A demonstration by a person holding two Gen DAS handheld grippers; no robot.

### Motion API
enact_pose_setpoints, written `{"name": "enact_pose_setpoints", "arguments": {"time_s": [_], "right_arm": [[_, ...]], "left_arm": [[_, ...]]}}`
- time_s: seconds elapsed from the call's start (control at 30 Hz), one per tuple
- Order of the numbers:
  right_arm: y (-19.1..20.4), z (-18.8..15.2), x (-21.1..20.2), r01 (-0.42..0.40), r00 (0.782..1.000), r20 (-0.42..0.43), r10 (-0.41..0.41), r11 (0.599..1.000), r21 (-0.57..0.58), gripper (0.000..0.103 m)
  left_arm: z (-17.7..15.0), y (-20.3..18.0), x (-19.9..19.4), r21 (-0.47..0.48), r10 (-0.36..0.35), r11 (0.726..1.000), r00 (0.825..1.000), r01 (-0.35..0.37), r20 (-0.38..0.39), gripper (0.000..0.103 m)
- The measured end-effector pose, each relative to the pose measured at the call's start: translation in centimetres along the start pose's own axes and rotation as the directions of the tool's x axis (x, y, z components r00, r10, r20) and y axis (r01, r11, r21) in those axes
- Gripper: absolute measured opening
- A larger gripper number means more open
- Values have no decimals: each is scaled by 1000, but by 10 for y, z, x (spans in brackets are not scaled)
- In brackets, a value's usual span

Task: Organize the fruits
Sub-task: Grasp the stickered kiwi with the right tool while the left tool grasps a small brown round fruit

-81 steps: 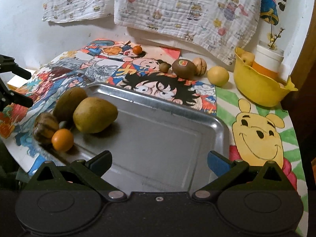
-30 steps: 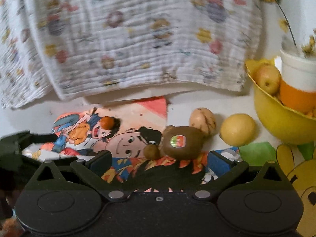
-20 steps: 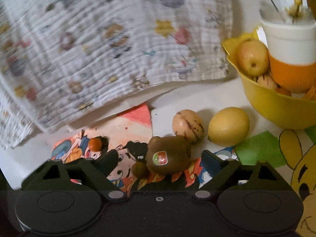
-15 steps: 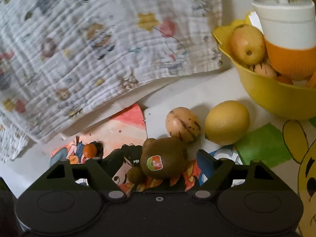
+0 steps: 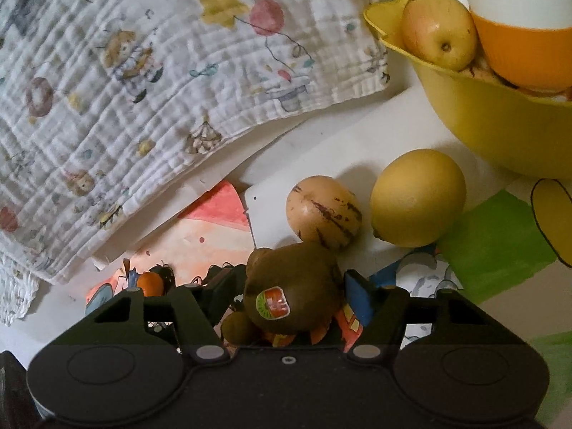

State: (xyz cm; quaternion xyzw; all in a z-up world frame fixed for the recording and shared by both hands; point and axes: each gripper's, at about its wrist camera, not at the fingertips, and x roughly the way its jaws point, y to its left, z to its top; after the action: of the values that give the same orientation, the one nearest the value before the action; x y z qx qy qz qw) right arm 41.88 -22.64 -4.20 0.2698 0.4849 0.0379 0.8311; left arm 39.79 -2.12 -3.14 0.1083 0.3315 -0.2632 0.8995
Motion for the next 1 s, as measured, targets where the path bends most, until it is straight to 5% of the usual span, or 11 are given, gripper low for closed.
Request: {"name": "enact_pose_setpoints", "arguments": {"time_s": [0.27,1.0], "right_arm": [[2,0,8,17,1000,-5,-17,1000,0,67],[-5,-9,-3,-39,999,-22,39,999,15,63]], "left_arm": [[3,2,9,-28,-17,999,1000,16,-26,33],[-7,19,-19,-209,7,978,995,-29,-101,32]]}}
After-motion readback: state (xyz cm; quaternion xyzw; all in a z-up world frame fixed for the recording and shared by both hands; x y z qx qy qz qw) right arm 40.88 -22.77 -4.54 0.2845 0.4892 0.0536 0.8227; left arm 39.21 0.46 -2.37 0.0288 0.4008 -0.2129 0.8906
